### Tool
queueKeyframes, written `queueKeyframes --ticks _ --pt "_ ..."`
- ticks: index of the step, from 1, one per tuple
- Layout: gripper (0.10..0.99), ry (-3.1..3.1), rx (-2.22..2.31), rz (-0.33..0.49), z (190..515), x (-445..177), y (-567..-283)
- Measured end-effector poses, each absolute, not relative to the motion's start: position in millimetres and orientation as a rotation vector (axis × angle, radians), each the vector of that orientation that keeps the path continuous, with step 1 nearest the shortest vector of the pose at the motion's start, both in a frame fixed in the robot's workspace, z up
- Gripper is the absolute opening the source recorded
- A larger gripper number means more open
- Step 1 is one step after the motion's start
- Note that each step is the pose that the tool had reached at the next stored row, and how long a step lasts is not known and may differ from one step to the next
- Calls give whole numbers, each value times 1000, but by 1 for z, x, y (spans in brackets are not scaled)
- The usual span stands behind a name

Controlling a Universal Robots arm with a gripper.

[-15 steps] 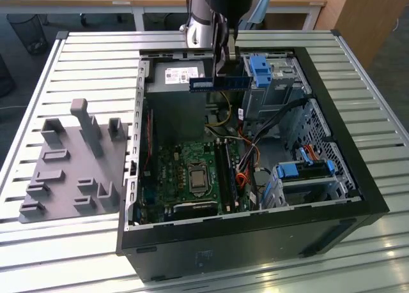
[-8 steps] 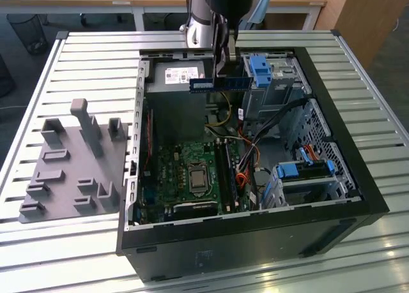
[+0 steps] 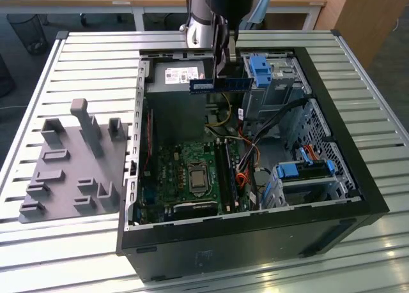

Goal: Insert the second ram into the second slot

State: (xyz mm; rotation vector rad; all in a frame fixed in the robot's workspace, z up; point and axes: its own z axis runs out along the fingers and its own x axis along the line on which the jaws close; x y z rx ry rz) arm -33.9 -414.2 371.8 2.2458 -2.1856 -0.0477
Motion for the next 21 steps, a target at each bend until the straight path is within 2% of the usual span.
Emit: queueKeyframes --ticks 21 --pt "137 -2185 2246 -48 372 -34 -419"
